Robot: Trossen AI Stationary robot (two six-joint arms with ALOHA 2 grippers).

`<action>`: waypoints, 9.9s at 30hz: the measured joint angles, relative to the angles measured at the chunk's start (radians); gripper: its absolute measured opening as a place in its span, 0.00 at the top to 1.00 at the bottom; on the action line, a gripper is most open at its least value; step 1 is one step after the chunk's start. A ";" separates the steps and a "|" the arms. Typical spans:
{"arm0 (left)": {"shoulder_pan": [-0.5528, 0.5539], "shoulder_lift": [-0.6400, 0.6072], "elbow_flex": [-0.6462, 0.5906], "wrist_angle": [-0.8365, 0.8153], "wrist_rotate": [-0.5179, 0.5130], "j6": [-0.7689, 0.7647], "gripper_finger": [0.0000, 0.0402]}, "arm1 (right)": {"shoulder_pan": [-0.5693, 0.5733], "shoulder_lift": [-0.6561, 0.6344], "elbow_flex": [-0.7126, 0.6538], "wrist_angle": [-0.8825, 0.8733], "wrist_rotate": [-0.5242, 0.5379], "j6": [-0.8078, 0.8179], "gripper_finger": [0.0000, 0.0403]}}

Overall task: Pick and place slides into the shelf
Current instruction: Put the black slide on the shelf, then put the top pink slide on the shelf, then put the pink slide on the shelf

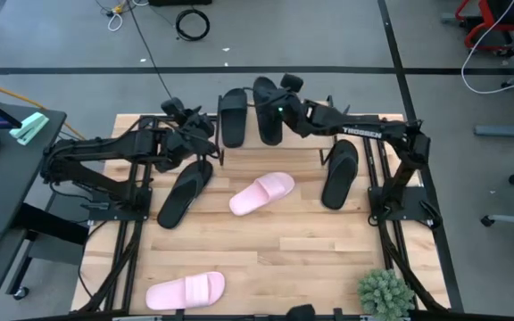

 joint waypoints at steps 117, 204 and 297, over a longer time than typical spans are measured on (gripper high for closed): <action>-0.003 -0.001 0.000 -0.004 0.012 -0.022 0.82 | -0.131 -0.028 0.002 -0.304 -0.379 0.453 1.00; -0.227 0.673 0.433 0.131 0.376 0.270 1.00 | 0.861 -0.569 -0.564 -0.658 -0.081 1.386 0.99; -0.426 0.770 0.813 -0.837 0.844 -0.221 0.68 | 1.019 -0.374 -0.563 -0.329 -0.086 1.225 0.99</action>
